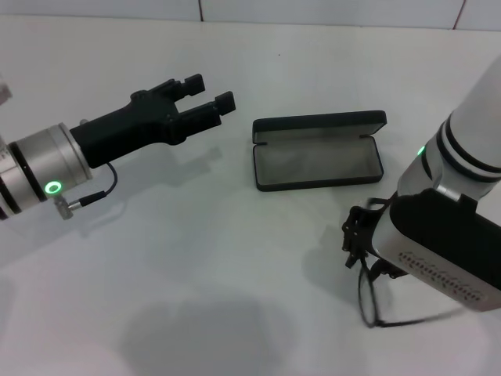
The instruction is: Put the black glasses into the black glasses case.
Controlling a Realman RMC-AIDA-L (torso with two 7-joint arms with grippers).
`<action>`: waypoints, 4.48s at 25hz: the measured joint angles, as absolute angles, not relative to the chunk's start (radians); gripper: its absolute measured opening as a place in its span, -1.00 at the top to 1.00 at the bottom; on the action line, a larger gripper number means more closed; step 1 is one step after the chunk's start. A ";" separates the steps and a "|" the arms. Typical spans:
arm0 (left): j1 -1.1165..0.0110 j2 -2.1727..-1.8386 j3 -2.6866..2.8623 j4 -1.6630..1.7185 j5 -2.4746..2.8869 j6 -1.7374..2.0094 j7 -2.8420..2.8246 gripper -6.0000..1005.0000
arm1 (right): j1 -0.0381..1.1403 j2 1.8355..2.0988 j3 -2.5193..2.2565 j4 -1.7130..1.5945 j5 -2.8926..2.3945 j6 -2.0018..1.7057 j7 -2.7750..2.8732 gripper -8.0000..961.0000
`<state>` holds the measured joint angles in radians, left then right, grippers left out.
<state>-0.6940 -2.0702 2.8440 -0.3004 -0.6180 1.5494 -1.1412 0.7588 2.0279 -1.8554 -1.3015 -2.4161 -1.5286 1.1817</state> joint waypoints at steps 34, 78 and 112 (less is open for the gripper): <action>-0.880 -2.075 2.845 -0.290 -0.677 1.623 -1.076 -0.63 | 0.540 2.011 -0.886 -0.769 -1.620 -1.473 1.015 0.76; -1.056 -1.998 2.845 -0.283 -0.481 1.835 -1.201 -0.60 | 0.694 1.967 -0.880 -0.583 -1.700 -1.463 1.394 0.76; -1.140 -2.022 2.846 -0.284 -0.296 1.765 -1.318 -0.59 | 0.745 1.977 -0.940 -0.635 -1.761 -1.483 1.437 0.76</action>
